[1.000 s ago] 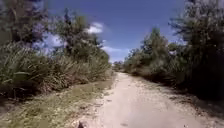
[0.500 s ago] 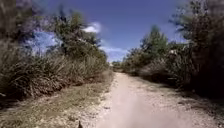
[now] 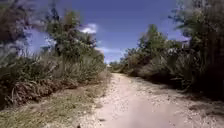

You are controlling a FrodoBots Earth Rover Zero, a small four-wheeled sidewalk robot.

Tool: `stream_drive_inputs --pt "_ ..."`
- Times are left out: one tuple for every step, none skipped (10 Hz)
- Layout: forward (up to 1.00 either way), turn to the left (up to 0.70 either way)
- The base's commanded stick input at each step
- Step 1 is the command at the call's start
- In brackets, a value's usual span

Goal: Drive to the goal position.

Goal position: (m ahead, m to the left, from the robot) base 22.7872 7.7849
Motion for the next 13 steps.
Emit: stream_drive_inputs --pt "0.7 -0.27" --pt "0.7 -0.14" --pt "0.7 0.0" --pt "0.7 0.0" --pt "0.7 0.0" --pt "0.7 -0.17" --pt "0.7 -0.27" --pt "0.7 -0.27" --pt "0.7 -0.1" --pt "0.7 0.0" --pt "0.7 0.0" --pt "0.7 0.0" --pt "0.7 0.0"
